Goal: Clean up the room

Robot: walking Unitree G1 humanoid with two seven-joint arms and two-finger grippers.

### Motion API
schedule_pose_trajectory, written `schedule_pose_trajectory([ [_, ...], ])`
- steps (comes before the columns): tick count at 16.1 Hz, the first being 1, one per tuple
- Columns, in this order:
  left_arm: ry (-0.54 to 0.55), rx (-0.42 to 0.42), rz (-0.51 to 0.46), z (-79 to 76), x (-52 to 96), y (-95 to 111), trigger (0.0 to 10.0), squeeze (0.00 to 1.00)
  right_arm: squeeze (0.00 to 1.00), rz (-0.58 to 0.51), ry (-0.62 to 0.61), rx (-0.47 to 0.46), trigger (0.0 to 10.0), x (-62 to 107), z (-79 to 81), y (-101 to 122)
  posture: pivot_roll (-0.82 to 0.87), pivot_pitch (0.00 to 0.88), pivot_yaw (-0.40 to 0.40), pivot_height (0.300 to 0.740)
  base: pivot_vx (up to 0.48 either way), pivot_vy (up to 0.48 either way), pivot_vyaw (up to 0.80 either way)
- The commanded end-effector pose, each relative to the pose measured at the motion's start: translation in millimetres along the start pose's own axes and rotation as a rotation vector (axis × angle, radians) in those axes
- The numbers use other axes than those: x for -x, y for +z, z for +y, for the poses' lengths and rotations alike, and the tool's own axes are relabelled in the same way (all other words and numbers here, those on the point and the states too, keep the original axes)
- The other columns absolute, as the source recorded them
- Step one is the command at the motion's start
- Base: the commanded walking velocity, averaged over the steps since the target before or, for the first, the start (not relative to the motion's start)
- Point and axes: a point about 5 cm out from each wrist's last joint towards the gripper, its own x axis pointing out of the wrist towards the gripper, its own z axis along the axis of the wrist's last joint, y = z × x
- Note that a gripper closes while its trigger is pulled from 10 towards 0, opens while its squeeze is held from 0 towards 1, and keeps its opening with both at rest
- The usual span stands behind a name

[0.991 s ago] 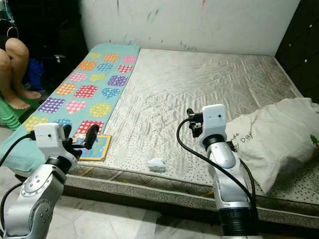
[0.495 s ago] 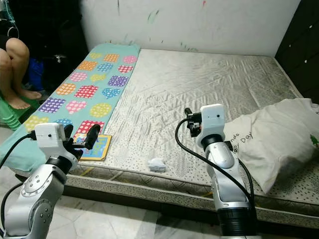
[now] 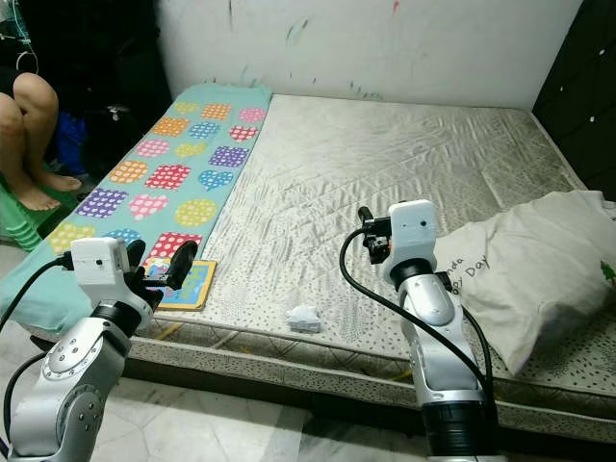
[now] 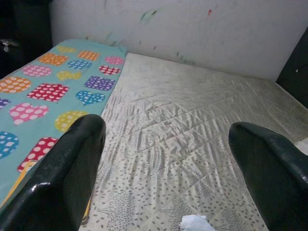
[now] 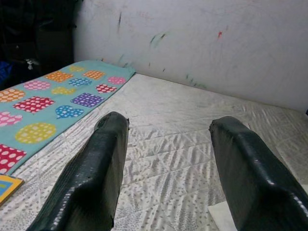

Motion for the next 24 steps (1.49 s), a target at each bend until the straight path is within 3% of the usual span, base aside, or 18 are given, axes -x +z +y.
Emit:
schedule_pose_trajectory([
  [1,-0.011,-0.007,-0.022,-0.5,-1.2,5.4,10.0,0.0,0.0,-0.002,0.014,0.014,10.0,0.3,2.3,-1.2,0.0,0.0,-0.018,0.74,0.0,0.0,0.0],
  [5,-0.015,-0.01,-0.022,-1.9,-1.6,5.5,10.0,0.0,0.0,-0.004,0.013,0.019,10.0,-0.1,3.0,-1.6,0.0,0.0,-0.017,0.74,0.277,0.0,0.67],
  [12,-0.011,-0.006,-0.02,-1.1,-3.1,5.9,10.0,0.0,0.0,0.005,-0.01,-0.003,10.0,0.6,0.1,-4.6,-0.01,0.0,-0.016,0.74,0.293,0.0,0.0],
  [21,-0.016,0.011,-0.044,-3.7,-6.6,11.3,10.0,0.0,0.0,0.002,-0.021,-0.008,10.0,-3.2,-1.9,-3.1,0.0,0.0,-0.028,0.74,0.0,0.0,0.0],
  [24,-0.025,0.01,-0.062,-6.5,-9.2,16.2,10.0,0.0,0.0,-0.012,-0.023,-0.005,10.0,-7.7,-3.6,1.6,0.0,0.0,-0.036,0.74,0.0,0.45,0.0],
])
